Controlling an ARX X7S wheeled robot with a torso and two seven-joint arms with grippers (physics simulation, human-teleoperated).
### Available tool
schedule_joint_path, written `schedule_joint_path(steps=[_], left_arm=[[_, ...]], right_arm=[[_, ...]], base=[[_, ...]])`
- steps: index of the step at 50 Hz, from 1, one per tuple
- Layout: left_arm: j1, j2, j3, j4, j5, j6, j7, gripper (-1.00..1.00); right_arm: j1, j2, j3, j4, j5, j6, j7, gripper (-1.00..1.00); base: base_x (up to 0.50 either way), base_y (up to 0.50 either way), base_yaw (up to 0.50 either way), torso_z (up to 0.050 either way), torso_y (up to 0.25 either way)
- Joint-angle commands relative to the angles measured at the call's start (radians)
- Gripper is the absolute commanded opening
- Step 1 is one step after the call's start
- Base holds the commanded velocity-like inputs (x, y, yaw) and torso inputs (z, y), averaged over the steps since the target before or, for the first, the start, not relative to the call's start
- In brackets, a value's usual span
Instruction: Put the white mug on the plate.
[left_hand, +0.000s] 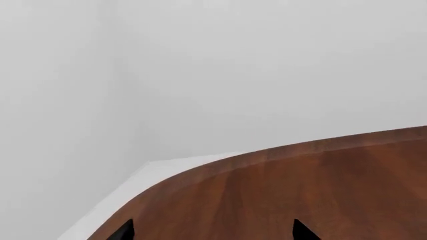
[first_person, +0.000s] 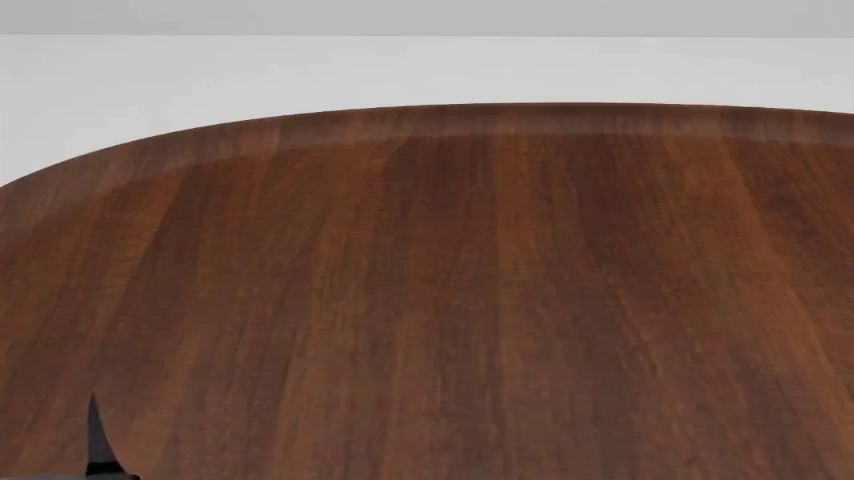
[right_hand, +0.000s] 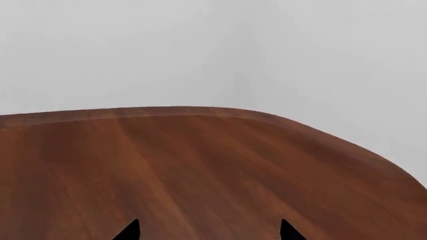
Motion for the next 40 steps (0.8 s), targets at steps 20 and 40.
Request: schedule_joint_path(steps=[20,40], left_arm=[[0.017,-0.118,0.058,0.471,0.026,-0.310,-0.015,1.00],[-0.155,-0.349,0.245,0.613,-0.197,-0.349,-0.287,1.00]], right_arm=[[0.004,-0.025,0.102,-0.232,-0.045,0.167,-0.091,1.00],[0.003,-0.053,0.198,-0.377,-0.031,0.251,-0.147,1.00]], base=[[0.00,0.00,0.00,0.000,0.000],[0.00,0.00,0.00,0.000,0.000]])
